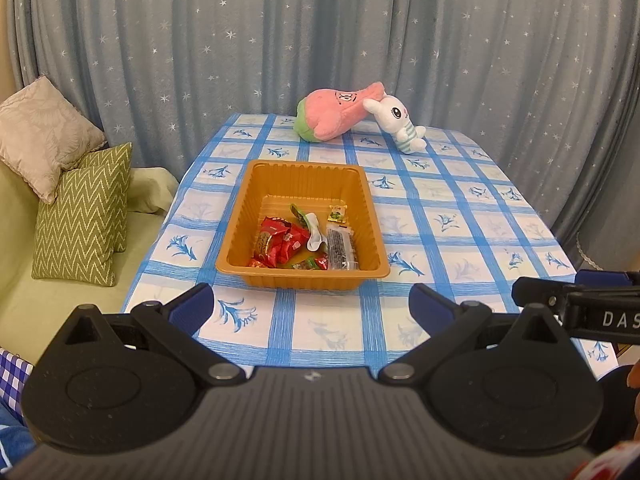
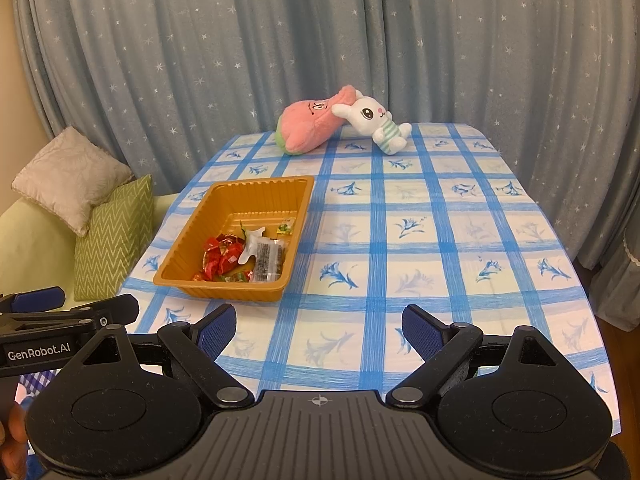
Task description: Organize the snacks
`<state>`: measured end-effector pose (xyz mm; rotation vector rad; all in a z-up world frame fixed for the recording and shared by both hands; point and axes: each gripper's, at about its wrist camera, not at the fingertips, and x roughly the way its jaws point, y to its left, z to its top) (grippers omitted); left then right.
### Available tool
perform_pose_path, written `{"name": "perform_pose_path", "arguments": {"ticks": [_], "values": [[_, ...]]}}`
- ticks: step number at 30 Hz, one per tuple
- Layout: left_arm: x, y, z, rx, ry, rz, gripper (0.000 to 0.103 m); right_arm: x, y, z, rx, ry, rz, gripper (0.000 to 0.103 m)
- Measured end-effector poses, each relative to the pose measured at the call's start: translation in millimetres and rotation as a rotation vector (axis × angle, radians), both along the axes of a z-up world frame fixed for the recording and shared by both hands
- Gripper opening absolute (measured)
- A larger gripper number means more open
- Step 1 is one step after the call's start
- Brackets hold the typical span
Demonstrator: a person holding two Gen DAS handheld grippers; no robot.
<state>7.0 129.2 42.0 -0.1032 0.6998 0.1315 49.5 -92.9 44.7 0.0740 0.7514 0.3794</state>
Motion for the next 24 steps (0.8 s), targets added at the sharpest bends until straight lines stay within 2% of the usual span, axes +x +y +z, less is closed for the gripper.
{"name": "perform_pose_path", "arguments": {"ticks": [24], "values": [[-1.0, 4.0, -1.3, -0.005, -0.002, 0.004, 0.103, 1.8, 1.0, 1.1, -0.002, -0.002, 0.002, 0.090]]}}
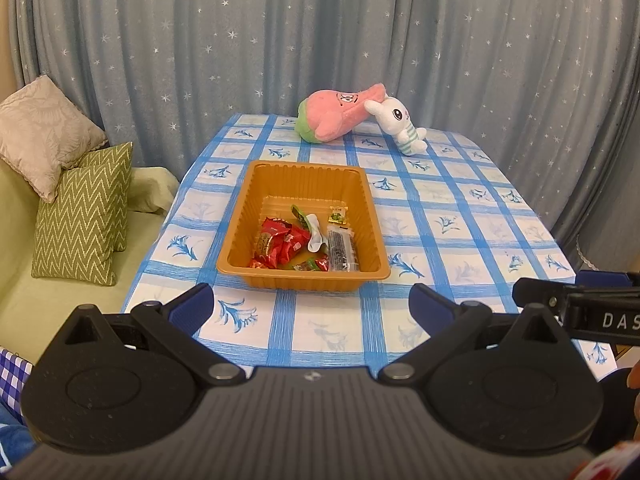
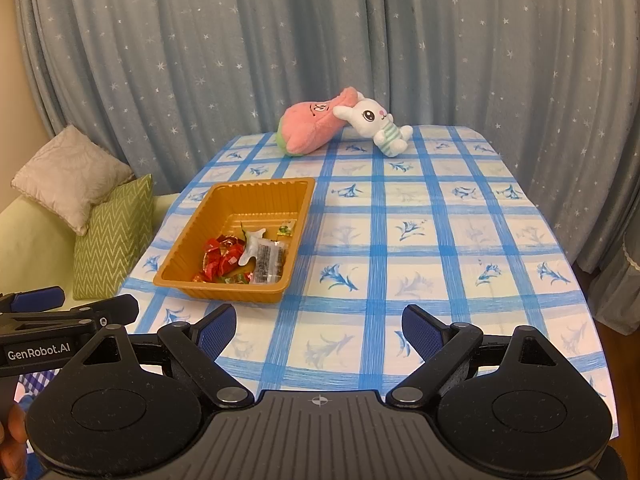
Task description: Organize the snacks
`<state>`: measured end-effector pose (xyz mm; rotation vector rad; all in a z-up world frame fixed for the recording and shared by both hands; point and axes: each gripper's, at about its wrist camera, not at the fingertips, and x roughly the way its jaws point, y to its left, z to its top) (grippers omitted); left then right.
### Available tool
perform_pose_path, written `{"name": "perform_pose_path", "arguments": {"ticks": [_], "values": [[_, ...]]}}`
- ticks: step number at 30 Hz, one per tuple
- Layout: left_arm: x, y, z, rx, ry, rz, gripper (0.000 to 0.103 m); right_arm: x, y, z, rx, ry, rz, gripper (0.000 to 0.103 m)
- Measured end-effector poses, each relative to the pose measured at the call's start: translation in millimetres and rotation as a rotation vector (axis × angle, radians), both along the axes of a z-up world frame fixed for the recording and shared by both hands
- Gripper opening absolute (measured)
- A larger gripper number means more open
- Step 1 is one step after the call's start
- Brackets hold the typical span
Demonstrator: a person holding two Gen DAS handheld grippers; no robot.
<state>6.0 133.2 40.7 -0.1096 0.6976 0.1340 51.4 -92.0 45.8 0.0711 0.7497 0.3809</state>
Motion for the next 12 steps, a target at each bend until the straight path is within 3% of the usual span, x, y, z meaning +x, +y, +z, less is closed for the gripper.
{"name": "perform_pose_path", "arguments": {"ticks": [12], "values": [[0.1, -2.0, 0.0, -0.002, -0.010, 0.012, 0.103, 0.4, -0.1, -0.2, 0.001, 0.002, -0.001, 0.090]]}}
